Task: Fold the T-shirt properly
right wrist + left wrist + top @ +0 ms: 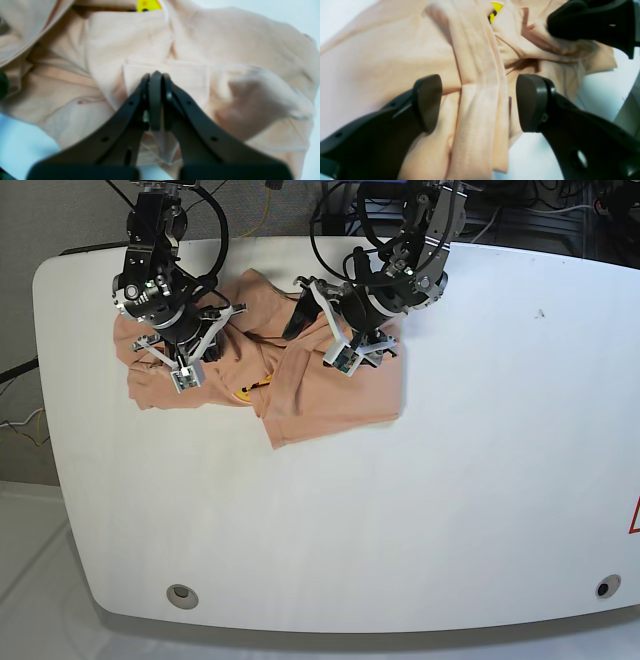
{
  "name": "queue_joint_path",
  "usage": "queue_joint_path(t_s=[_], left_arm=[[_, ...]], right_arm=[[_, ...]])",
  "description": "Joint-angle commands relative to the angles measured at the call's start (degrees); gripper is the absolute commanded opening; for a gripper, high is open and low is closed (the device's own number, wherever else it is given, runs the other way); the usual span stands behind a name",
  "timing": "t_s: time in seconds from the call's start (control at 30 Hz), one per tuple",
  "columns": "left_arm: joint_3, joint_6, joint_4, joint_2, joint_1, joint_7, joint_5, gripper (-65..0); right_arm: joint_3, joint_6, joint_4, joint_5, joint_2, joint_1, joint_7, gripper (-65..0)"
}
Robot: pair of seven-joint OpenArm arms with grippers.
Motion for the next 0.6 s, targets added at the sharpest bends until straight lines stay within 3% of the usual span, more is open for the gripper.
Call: queue_joint_path(t_s=[0.0,0.57], left_arm=[[0.2,0.8,0.8,0.4,-0.5,-1.7,-0.9,-21.1],[9.7,1.9,0.9,2.0,0.7,-1.5,0.0,-21.1]], right_arm=[[0.1,0.1,1.0,0.6,0.3,0.4,0.7,-65.0],[0.1,0.1,1.2,0.5,-1.2,0.5,0.7,-65.0]])
